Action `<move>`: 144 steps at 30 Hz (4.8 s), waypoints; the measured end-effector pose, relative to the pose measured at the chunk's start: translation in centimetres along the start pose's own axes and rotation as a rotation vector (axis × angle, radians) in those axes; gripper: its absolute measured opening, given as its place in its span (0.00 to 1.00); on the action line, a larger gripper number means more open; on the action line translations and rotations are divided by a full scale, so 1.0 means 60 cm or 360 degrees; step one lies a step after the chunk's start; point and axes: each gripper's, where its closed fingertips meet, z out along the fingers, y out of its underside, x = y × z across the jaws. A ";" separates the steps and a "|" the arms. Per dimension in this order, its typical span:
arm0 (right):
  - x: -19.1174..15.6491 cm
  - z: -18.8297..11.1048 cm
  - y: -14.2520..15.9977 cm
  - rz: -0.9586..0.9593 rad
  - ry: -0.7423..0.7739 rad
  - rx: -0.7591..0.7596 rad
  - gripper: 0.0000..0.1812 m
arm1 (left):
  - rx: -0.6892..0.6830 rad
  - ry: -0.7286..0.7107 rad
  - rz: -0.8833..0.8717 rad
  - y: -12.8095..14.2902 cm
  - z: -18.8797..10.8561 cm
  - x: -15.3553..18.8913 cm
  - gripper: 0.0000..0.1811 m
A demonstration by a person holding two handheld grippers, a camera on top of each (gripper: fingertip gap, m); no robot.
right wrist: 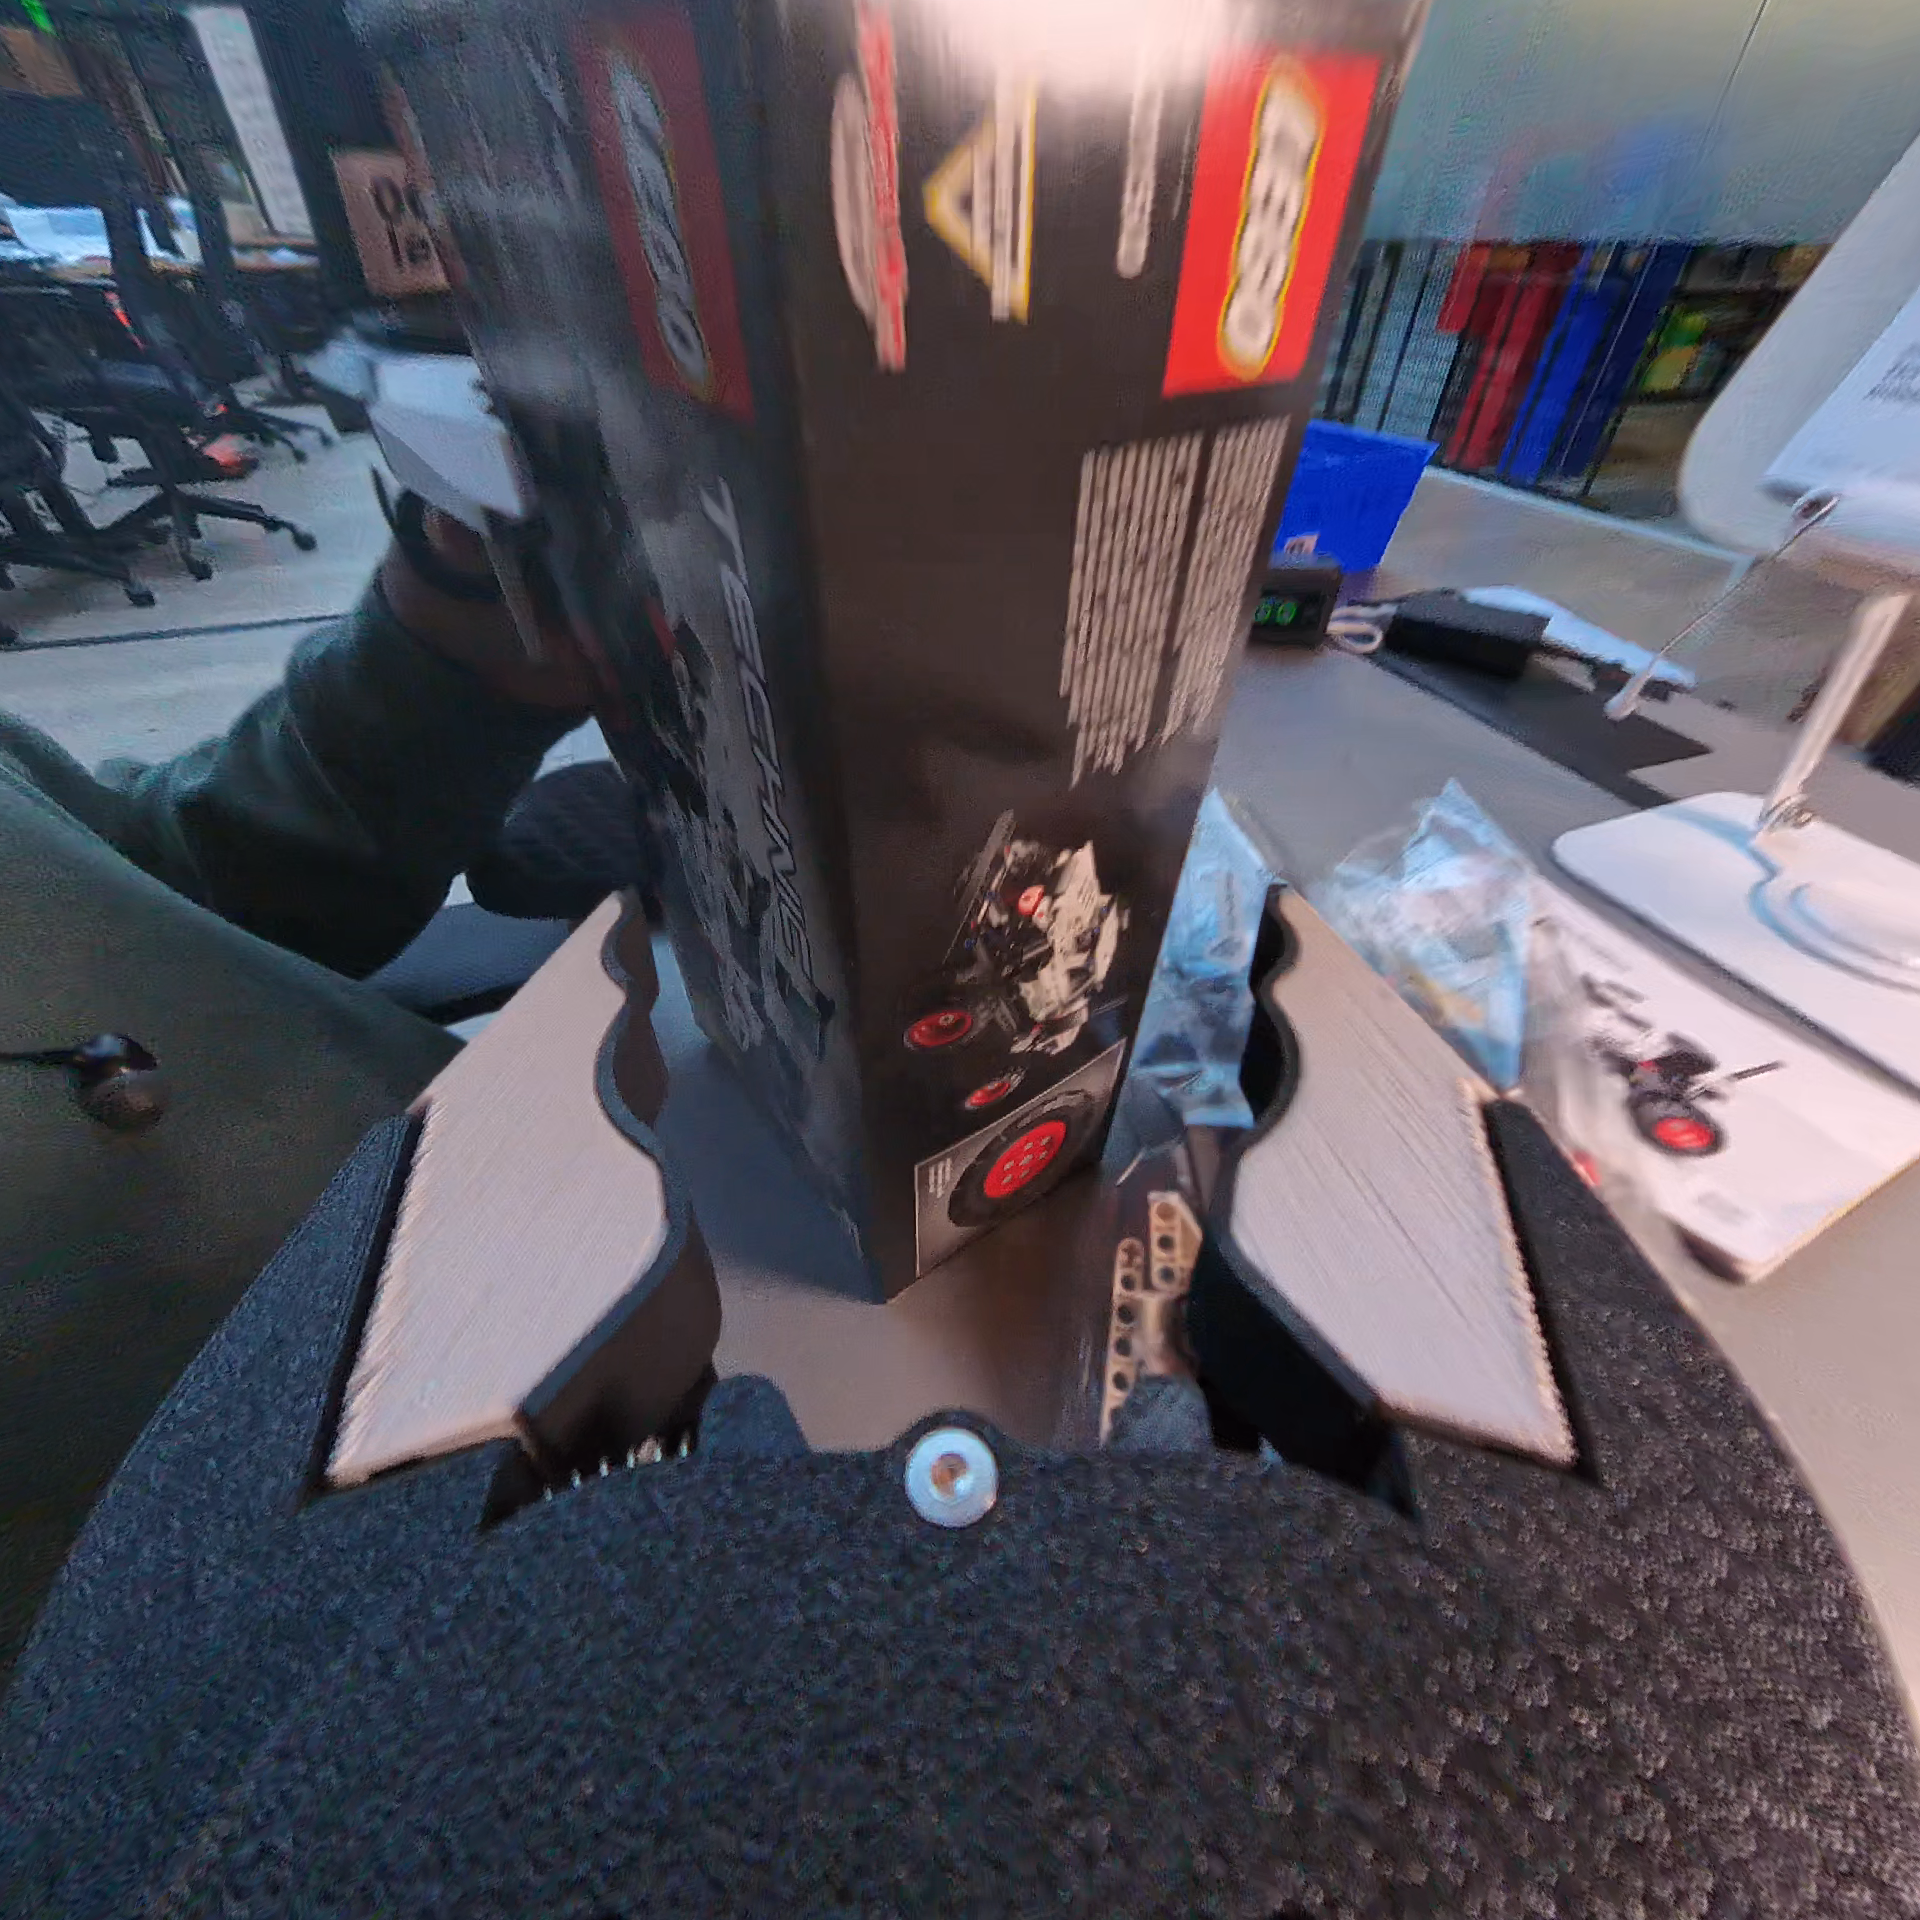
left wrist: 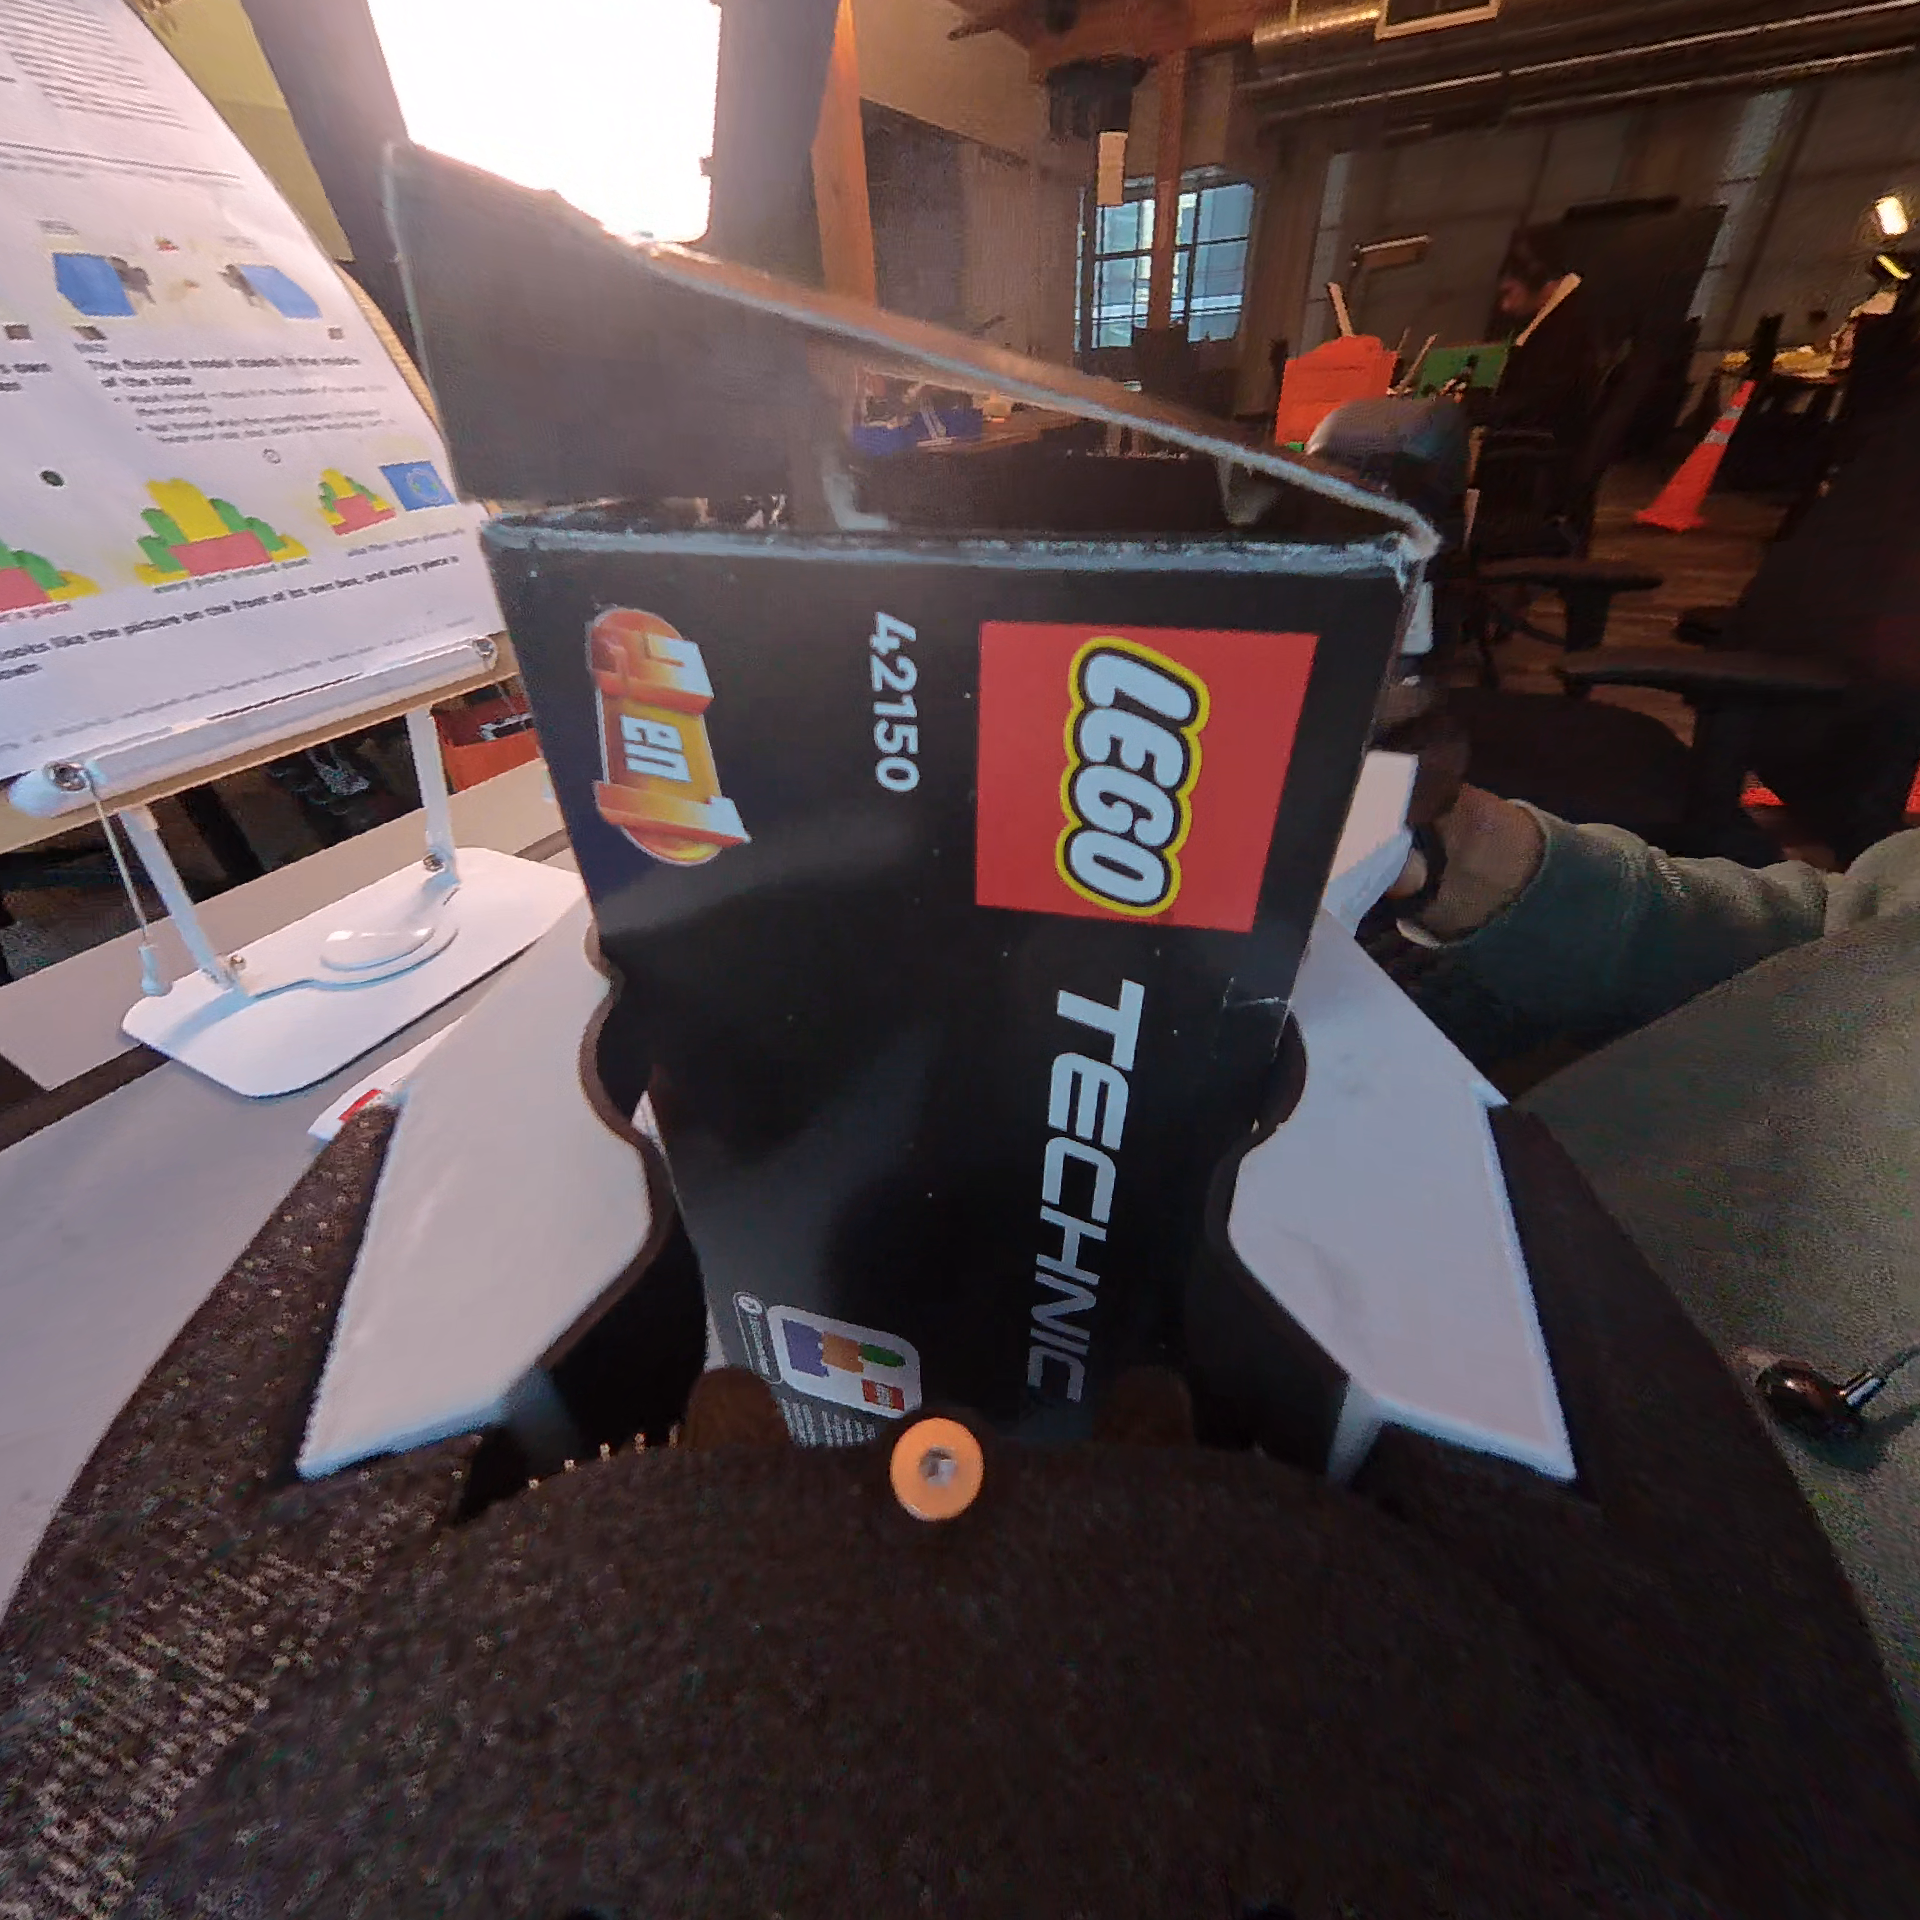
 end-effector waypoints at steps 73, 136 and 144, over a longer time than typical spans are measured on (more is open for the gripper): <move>0.185 0.013 -0.234 -0.1604 0.0250 -0.0506 0.37 | -0.0921 -0.0224 0.0513 -0.093 -0.019 -0.123 0.00; -0.034 0.031 -0.126 -0.1862 -0.0402 -0.0940 0.14 | 0.0190 0.0728 -0.1479 -0.057 -0.089 -0.136 0.15; -0.086 -0.014 -0.116 -0.2177 -0.0393 -0.0499 0.10 | -0.0013 0.0475 -0.0423 -0.061 -0.101 -0.080 0.49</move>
